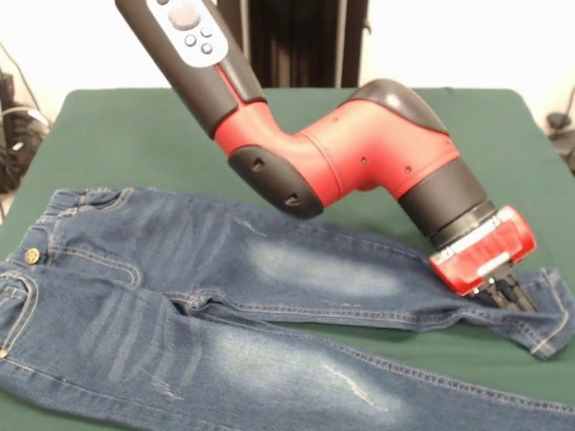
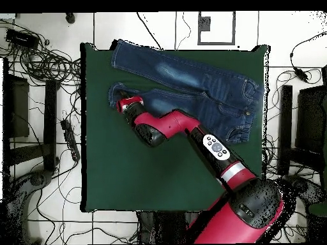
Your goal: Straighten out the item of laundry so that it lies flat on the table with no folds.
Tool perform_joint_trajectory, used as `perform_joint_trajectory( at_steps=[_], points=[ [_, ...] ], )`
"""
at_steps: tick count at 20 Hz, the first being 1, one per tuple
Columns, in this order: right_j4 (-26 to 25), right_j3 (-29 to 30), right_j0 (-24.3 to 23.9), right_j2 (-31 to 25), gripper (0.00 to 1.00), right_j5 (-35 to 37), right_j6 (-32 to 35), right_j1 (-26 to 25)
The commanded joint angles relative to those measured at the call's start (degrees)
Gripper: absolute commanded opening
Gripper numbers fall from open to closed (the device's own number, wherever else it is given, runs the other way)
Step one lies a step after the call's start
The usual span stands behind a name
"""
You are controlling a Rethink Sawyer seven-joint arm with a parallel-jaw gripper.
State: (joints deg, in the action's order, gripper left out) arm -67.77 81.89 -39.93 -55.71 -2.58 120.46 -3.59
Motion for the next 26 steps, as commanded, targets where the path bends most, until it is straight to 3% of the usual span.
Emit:
perform_joint_trajectory(
  at_steps=[1, 7, 14, 26],
  points=[
    [7.0, -6.3, 2.4, 6.1, 0.00, 28.9, -24.8, -1.8],
    [18.8, -2.2, 3.9, 8.7, 0.00, 43.3, -24.0, 5.4],
    [26.2, -4.5, 6.8, 10.2, 0.00, 55.4, -21.6, 8.7],
    [25.1, -6.2, 7.7, 10.1, 0.00, 53.5, -17.8, 8.8]
  ],
)
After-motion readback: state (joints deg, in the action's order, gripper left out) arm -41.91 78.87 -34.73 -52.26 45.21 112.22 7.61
